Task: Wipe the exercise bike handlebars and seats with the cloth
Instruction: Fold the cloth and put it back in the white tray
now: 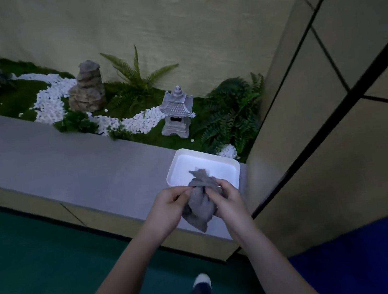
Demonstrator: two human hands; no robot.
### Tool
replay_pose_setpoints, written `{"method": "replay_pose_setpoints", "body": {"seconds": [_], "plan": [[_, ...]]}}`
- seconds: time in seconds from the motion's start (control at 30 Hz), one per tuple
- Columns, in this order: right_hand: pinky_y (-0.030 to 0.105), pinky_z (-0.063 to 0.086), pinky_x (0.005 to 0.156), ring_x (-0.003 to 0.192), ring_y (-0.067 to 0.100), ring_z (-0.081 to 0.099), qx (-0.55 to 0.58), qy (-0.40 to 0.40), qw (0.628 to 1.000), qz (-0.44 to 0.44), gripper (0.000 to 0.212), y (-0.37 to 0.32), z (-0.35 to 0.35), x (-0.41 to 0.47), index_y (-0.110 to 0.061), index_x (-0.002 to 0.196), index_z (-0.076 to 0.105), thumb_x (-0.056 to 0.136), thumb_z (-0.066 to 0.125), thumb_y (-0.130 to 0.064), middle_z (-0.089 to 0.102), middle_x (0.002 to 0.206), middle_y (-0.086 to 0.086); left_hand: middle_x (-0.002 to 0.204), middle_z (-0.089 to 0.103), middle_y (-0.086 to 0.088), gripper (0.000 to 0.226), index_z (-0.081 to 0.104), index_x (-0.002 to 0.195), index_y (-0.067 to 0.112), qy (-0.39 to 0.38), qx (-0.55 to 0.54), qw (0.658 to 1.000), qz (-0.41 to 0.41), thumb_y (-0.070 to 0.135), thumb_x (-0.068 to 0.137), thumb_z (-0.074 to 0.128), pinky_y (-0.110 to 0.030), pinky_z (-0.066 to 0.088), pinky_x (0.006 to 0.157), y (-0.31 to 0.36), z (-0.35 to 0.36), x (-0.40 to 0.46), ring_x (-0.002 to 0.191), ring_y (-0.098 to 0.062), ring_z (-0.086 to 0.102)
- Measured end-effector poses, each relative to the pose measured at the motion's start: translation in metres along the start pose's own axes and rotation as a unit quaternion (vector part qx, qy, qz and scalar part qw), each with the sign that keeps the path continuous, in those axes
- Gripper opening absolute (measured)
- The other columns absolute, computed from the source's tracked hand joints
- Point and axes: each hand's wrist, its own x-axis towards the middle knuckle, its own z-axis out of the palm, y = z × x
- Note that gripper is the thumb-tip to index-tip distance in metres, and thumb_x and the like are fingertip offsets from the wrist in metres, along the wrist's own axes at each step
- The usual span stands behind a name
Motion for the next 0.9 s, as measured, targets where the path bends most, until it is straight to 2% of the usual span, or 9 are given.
{"method": "replay_pose_setpoints", "body": {"seconds": [0.07, 0.2, 0.3, 0.4, 0.47, 0.6, 0.7, 0.8, 0.9], "plan": [[0.032, 0.057, 0.077, 0.097, 0.019, 0.066, 0.043, 0.019, 0.999, 0.02, 0.014, -0.005, 0.002, 0.018, -0.01, 0.107, 0.062, 0.097, 0.054, -0.015, 0.069, 0.105, 0.009, 0.089, 0.07, -0.014, 0.028, 0.07, 0.091, 0.003, 0.019, 0.058, 0.998, 0.009, 0.01, 0.098, 0.044, -0.029, 0.049, 0.075, -0.005, -0.005, 0.018, 0.086, -0.027, 0.063], [0.036, 0.055, 0.078, 0.086, 0.011, 0.066, 0.088, 0.029, 0.995, 0.025, 0.009, -0.016, 0.006, 0.06, -0.011, 0.099, 0.062, 0.097, 0.055, -0.016, 0.069, 0.091, -0.001, 0.083, 0.069, -0.007, 0.029, 0.069, 0.085, 0.009, 0.087, 0.085, 0.993, -0.01, 0.012, 0.098, 0.043, -0.033, 0.05, 0.075, -0.012, -0.01, 0.058, 0.083, -0.022, 0.063], [0.038, 0.054, 0.08, 0.088, 0.016, 0.065, 0.089, 0.041, 0.994, 0.037, 0.009, -0.02, 0.008, 0.091, -0.007, 0.101, 0.061, 0.095, 0.057, -0.012, 0.067, 0.096, 0.005, 0.084, 0.068, -0.007, 0.029, 0.065, 0.08, 0.014, 0.116, 0.024, 0.992, -0.047, 0.014, 0.099, 0.043, -0.034, 0.05, 0.078, -0.011, -0.01, 0.088, 0.087, -0.023, 0.063], [0.046, 0.054, 0.087, 0.091, 0.021, 0.065, 0.092, 0.054, 0.991, 0.085, 0.009, -0.017, 0.008, 0.12, -0.007, 0.098, 0.061, 0.093, 0.061, -0.014, 0.068, 0.099, 0.009, 0.097, 0.068, -0.019, 0.028, 0.066, 0.094, 0.002, 0.128, -0.074, 0.986, -0.08, 0.017, 0.1, 0.043, -0.047, 0.05, 0.092, -0.005, -0.009, 0.115, 0.097, -0.031, 0.064], [0.046, 0.056, 0.084, 0.086, 0.02, 0.065, 0.084, 0.046, 0.989, 0.117, 0.01, -0.017, 0.006, 0.138, -0.006, 0.097, 0.06, 0.093, 0.06, -0.015, 0.067, 0.096, 0.009, 0.099, 0.064, -0.03, 0.03, 0.063, 0.097, -0.005, 0.124, -0.113, 0.983, -0.078, 0.016, 0.101, 0.041, -0.051, 0.049, 0.092, -0.004, -0.008, 0.132, 0.096, -0.039, 0.062], [0.032, 0.054, 0.06, 0.077, 0.015, 0.062, 0.085, 0.041, 0.981, 0.172, 0.014, -0.019, 0.002, 0.167, -0.007, 0.108, 0.056, 0.097, 0.055, -0.016, 0.065, 0.095, 0.006, 0.088, 0.057, -0.025, 0.031, 0.058, 0.1, -0.012, 0.091, -0.172, 0.977, -0.084, 0.012, 0.101, 0.038, -0.032, 0.055, 0.068, -0.002, -0.007, 0.155, 0.082, -0.031, 0.056], [0.03, 0.053, 0.053, 0.08, 0.022, 0.065, 0.115, 0.012, 0.971, 0.211, 0.022, -0.018, 0.004, 0.185, -0.007, 0.115, 0.055, 0.1, 0.051, -0.022, 0.067, 0.098, 0.009, 0.09, 0.057, -0.021, 0.031, 0.055, 0.104, -0.014, 0.062, -0.231, 0.966, -0.099, 0.012, 0.101, 0.038, -0.028, 0.053, 0.066, -0.006, -0.012, 0.175, 0.083, -0.03, 0.055], [0.036, 0.059, 0.068, 0.085, 0.03, 0.068, 0.175, -0.018, 0.949, 0.262, 0.04, -0.016, 0.01, 0.195, -0.008, 0.105, 0.064, 0.101, 0.042, -0.041, 0.069, 0.101, 0.017, 0.089, 0.06, -0.018, 0.029, 0.055, 0.104, -0.012, 0.038, -0.308, 0.943, -0.119, 0.012, 0.1, 0.04, -0.031, 0.052, 0.071, -0.009, -0.017, 0.195, 0.082, -0.027, 0.059], [0.044, 0.056, 0.085, 0.089, 0.035, 0.065, 0.261, -0.025, 0.918, 0.298, 0.061, -0.013, 0.013, 0.204, -0.007, 0.112, 0.066, 0.096, 0.038, -0.058, 0.069, 0.109, 0.022, 0.08, 0.066, -0.01, 0.022, 0.059, 0.097, 0.0, 0.007, -0.354, 0.925, -0.136, 0.01, 0.098, 0.039, -0.033, 0.051, 0.068, -0.009, -0.018, 0.217, 0.07, -0.02, 0.064]]}}
